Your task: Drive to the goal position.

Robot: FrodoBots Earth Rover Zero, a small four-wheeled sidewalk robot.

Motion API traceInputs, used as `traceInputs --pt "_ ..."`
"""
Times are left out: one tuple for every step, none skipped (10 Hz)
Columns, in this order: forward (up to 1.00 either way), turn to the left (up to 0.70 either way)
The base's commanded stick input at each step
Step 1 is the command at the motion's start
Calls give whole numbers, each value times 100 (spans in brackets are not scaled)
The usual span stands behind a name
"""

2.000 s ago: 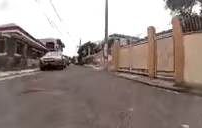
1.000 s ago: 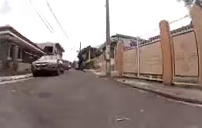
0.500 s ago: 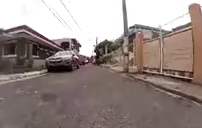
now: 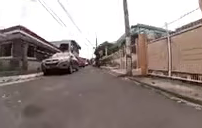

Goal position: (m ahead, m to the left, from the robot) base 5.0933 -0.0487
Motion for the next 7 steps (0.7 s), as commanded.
traceInputs --pt "100 0" --pt "100 0" --pt "100 0" --pt "100 0" --pt "100 0" --pt "100 0" --pt "100 0"
